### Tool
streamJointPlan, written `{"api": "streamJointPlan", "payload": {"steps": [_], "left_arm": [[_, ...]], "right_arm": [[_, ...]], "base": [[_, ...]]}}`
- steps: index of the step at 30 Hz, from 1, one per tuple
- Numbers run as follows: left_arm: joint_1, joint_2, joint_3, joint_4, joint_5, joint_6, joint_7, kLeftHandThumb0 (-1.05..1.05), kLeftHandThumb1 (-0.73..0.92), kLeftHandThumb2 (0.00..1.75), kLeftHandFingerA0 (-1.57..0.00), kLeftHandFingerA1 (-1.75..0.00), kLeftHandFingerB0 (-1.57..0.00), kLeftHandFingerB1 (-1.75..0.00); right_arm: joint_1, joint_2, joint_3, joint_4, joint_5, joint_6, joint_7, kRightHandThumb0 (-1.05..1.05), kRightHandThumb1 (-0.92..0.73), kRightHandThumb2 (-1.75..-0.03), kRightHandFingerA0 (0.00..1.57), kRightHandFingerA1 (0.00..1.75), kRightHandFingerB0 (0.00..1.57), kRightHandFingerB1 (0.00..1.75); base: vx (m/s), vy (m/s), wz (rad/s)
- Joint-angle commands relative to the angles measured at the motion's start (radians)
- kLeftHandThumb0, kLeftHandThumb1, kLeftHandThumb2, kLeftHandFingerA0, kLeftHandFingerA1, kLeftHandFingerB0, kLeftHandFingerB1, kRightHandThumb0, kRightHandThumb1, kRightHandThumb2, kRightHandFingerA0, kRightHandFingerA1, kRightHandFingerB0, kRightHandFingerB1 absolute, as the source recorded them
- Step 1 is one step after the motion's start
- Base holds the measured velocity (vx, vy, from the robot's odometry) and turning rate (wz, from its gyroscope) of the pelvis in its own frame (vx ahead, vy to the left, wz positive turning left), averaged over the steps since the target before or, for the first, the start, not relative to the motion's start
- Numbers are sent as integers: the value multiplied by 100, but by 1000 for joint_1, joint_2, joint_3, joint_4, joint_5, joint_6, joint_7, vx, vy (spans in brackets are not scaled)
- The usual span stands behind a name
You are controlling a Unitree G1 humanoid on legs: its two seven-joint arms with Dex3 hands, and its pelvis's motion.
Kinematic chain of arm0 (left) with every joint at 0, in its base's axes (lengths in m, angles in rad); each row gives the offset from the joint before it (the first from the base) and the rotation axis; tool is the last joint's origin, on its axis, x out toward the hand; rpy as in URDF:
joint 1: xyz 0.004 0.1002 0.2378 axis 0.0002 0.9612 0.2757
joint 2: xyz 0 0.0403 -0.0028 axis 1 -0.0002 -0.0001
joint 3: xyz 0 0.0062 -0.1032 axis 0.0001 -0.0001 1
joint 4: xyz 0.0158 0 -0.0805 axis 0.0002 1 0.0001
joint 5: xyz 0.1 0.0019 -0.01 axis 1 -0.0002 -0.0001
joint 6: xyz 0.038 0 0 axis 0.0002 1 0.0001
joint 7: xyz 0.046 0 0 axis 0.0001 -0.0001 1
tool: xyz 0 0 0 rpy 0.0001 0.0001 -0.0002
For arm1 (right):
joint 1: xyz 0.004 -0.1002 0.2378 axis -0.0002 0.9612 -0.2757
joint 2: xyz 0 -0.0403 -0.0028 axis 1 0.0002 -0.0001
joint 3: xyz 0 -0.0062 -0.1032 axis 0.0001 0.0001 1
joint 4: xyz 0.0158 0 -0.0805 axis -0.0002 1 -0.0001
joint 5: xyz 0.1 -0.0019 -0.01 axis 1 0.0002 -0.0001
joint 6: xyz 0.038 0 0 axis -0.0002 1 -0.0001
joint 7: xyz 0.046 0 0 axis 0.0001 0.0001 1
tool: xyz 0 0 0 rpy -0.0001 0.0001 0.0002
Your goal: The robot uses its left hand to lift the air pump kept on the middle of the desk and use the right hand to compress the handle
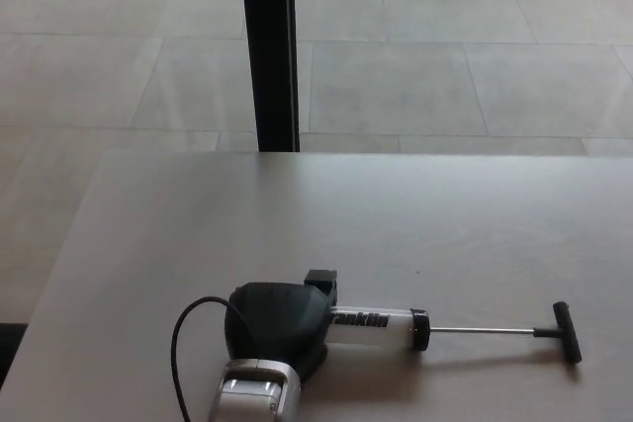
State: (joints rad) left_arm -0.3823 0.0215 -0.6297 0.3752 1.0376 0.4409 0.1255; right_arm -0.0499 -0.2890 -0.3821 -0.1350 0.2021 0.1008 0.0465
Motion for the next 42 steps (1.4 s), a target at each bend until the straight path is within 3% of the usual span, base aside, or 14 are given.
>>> {"api": "streamJointPlan", "payload": {"steps": [1, 5, 6, 13, 15, 17, 21, 22, 23, 29, 30, 38, 41, 42], "left_arm": [[37, 58, 33, -59, -75, -105, 17, -24, 58, 119, -90, -175, -68, -152], [23, 114, 23, -121, -50, -150, 18, -18, 55, 125, -92, -175, -69, -148], [24, 124, 20, -135, -46, -156, 18, -17, 54, 123, -94, -175, -71, -145], [44, 153, 22, -202, -51, -194, 22, -17, 56, 122, -95, -175, -74, -142], [49, 152, 27, -205, -54, -193, 19, -18, 57, 122, -95, -175, -72, -141], [51, 154, 25, -212, -45, -182, 2, -17, 61, 117, -95, -175, -77, -117], [55, 158, 32, -218, -47, -184, 1, -16, 58, 120, -96, -175, -77, -125], [55, 162, 31, -217, -41, -184, 4, -17, 56, 121, -94, -175, -75, -130], [56, 158, 35, -214, -42, -176, 3, -17, 56, 123, -97, -175, -77, -126], [45, 157, 45, -211, -36, -169, 1, -17, 56, 124, -100, -175, -80, -119], [41, 164, 44, -211, -30, -174, 2, -15, 55, 125, -99, -175, -81, -117], [74, 104, 126, -226, -126, -149, -14, -18, 55, 124, -94, -175, -80, -132], [93, 34, 183, -235, -163, -106, -15, -18, 53, 126, -92, -175, -77, -135], [93, 27, 185, -234, -154, -100, -19, -18, 54, 126, -93, -175, -76, -141]], "right_arm": [[-27, -33, -14, 39, 17, 42, 23, -73, -92, -71, 35, 61, 33, 37], [-59, -34, -5, 49, 21, 63, 25, -72, -92, -72, 35, 55, 36, 38], [-67, -34, 1, 47, 14, 70, 21, -72, -79, -116, 33, 60, 29, 51], [-114, -12, 43, 56, -12, 95, -8, -69, -77, -114, 34, 61, 30, 52], [-125, -4, 56, 55, -21, 100, -20, -69, -92, -68, 37, 52, 37, 39], [-136, 7, 67, 58, -26, 112, -33, -69, -78, -115, 34, 62, 26, 52], [-159, 22, 78, 76, -45, 124, -57, -68, -78, -115, 34, 63, 28, 52], [-165, 36, 76, 76, -37, 134, -68, -69, -92, -69, 36, 56, 37, 40], [-165, 46, 85, 65, -48, 160, -89, -62, -76, -115, 36, 63, 25, 51], [-157, 95, 79, 40, -31, 185, -107, -66, -92, -69, 35, 60, 37, 43], [-151, 101, 77, 32, -28, 189, -109, -61, -73, -113, 34, 64, 27, 54], [-114, 114, 62, 13, -43, 195, -129, -70, -79, -114, 34, 60, 31, 53], [-107, 114, 55, 13, -40, 195, -131, -68, -92, -68, 37, 48, 41, 41], [-107, 114, 53, 16, -40, 192, -131, -70, -78, -114, 33, 59, 33, 53]], "base": [[0, 0, 0], [0, 0, 0], [0, 0, 0], [0, 0, 0], [0, 0, 0], [0, 0, 0], [0, 0, 0], [0, 0, 0], [0, 0, 0], [0, 0, 0], [0, 0, 0], [0, 0, 0], [0, 0, 0], [0, 0, 0]]}}
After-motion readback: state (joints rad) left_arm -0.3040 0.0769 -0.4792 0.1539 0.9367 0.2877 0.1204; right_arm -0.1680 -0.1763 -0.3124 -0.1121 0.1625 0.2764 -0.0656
